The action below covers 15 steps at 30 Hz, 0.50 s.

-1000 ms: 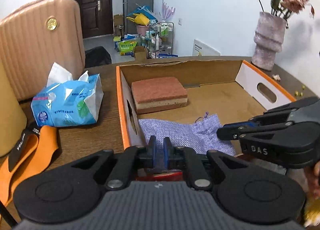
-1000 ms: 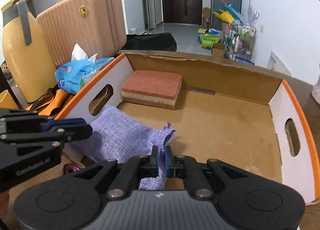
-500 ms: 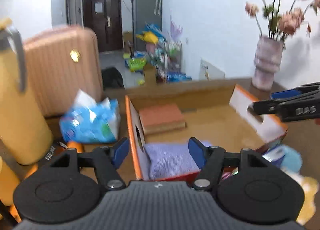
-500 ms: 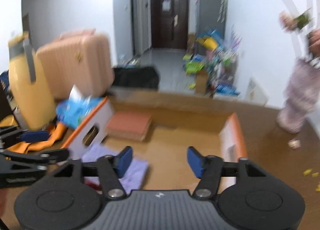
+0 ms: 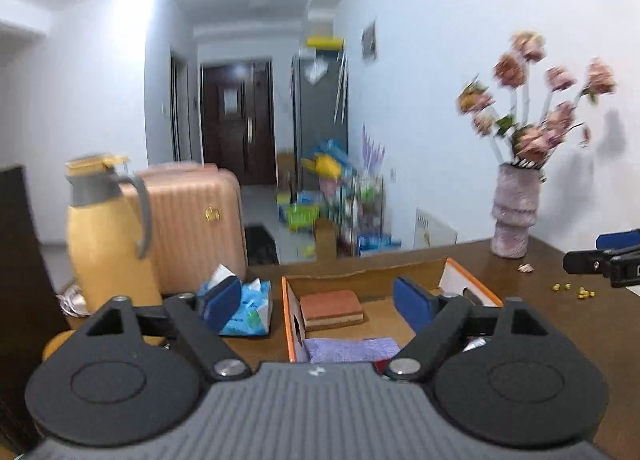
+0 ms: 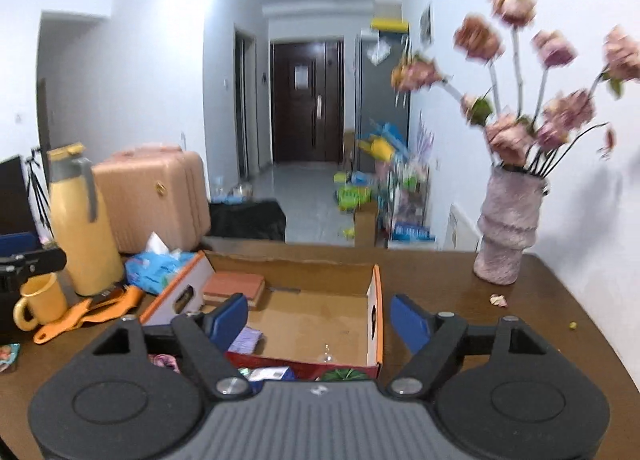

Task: Organize soft objects
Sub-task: 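Withdraw both grippers from the box toward the remaining items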

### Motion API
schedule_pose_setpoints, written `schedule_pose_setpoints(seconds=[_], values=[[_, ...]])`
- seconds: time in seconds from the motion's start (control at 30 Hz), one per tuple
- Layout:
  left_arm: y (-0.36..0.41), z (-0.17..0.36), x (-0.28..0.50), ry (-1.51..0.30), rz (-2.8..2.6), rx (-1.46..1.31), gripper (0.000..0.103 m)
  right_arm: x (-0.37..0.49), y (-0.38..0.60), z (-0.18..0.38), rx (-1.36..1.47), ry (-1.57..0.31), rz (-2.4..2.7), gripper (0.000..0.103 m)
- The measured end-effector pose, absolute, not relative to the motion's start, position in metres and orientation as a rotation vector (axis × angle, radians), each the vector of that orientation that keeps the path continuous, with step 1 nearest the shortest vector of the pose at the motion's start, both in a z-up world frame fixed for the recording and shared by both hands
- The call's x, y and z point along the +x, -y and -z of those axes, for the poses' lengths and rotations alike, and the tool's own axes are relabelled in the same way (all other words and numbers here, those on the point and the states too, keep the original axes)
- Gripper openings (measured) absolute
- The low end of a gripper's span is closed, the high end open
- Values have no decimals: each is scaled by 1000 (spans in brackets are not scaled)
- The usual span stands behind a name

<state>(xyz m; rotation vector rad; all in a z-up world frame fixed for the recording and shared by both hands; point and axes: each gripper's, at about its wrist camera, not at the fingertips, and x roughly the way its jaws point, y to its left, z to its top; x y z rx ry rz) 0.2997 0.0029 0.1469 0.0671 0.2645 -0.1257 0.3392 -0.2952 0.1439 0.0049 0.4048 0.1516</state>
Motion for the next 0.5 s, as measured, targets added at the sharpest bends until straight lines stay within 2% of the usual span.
schedule_pose_setpoints(seconds=[0.07,0.23,0.4,0.5], values=[[-6,-132,260,-227,131,78,91,295,292,-133,9,-343,-164,86],[-7,-84,159,-156,161,76,98,187,276,-83,27,-261,-197,88],[-11,-38,102,-256,206,55,98,109,258,-34,76,-291,-226,89],[-18,-29,87,-279,191,48,98,88,252,-14,97,-342,-224,89]])
